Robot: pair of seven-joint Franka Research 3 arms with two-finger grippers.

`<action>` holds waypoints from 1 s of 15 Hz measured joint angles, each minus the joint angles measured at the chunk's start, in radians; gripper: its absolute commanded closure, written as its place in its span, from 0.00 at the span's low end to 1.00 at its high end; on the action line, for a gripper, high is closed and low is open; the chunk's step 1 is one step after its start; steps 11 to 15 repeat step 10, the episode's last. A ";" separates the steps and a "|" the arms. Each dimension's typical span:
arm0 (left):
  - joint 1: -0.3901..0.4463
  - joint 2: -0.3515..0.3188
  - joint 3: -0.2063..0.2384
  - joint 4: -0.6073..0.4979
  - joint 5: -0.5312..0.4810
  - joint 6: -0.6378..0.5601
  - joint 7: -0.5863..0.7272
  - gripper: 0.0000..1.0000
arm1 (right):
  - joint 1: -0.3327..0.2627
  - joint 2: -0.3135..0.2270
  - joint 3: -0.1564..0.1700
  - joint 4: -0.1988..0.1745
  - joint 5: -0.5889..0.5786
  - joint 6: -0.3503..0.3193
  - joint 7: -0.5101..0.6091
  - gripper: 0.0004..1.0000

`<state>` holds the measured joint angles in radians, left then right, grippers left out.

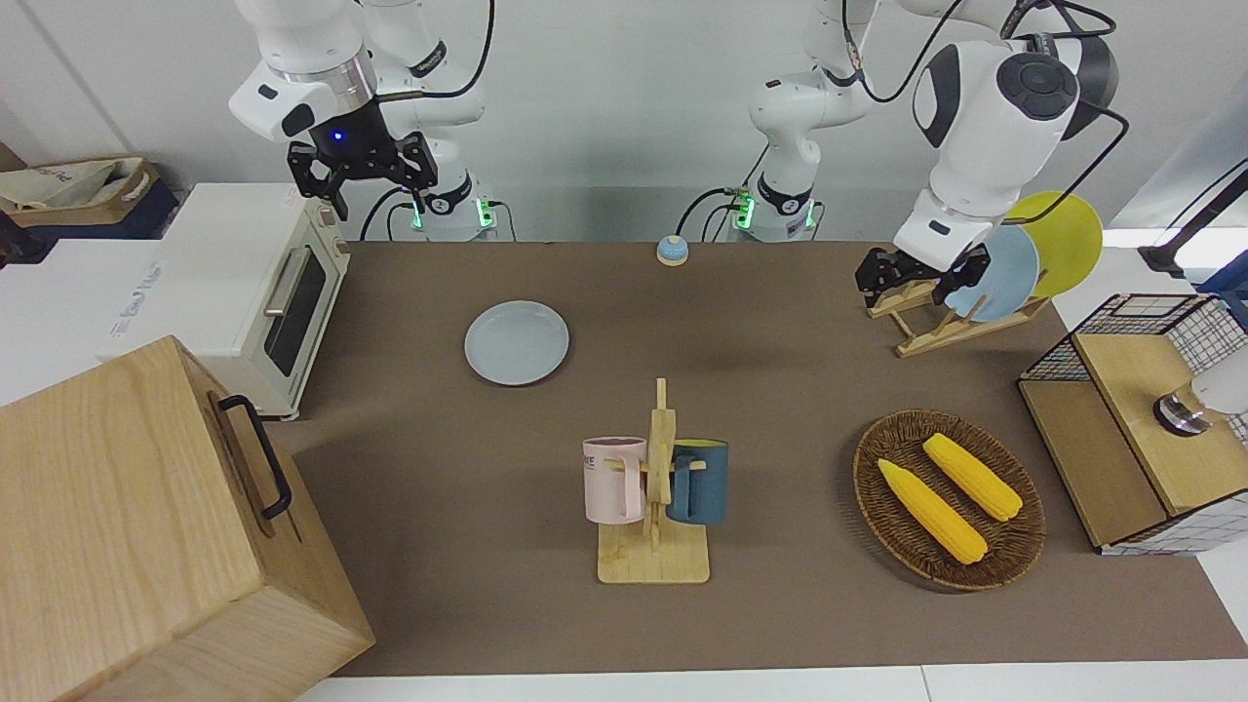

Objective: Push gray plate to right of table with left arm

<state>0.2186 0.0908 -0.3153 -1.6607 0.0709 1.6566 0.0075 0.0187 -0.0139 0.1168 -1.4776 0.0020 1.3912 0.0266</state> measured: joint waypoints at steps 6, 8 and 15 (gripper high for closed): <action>-0.002 -0.009 -0.013 -0.061 -0.037 0.078 -0.001 0.00 | 0.000 0.000 0.000 0.000 0.000 0.000 0.000 0.02; 0.000 -0.015 -0.008 -0.061 -0.039 0.085 -0.001 0.00 | 0.000 0.000 0.000 0.000 0.000 0.000 0.000 0.02; 0.000 -0.019 -0.004 -0.061 -0.040 0.086 -0.001 0.00 | 0.000 0.000 0.000 0.000 0.000 0.000 0.000 0.02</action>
